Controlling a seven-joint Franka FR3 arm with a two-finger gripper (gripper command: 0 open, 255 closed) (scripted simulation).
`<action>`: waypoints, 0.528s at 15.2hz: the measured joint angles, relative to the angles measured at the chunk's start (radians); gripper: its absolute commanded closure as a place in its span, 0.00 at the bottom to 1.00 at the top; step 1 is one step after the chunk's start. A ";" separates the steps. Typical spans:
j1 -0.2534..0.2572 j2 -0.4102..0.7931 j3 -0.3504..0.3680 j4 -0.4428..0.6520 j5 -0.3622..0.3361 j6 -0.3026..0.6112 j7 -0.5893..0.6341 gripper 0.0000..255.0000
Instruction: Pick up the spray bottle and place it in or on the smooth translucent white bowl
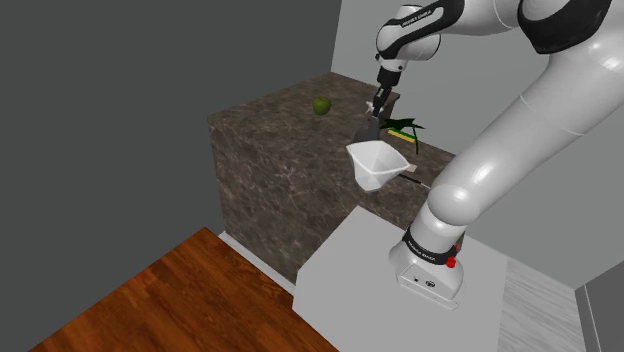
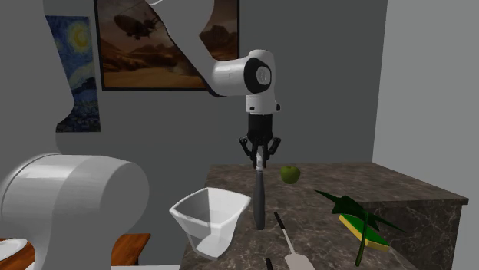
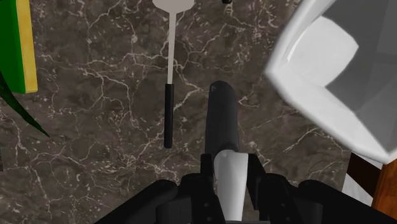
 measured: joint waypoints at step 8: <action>-0.003 -0.045 0.022 0.070 -0.015 -0.110 0.016 1.00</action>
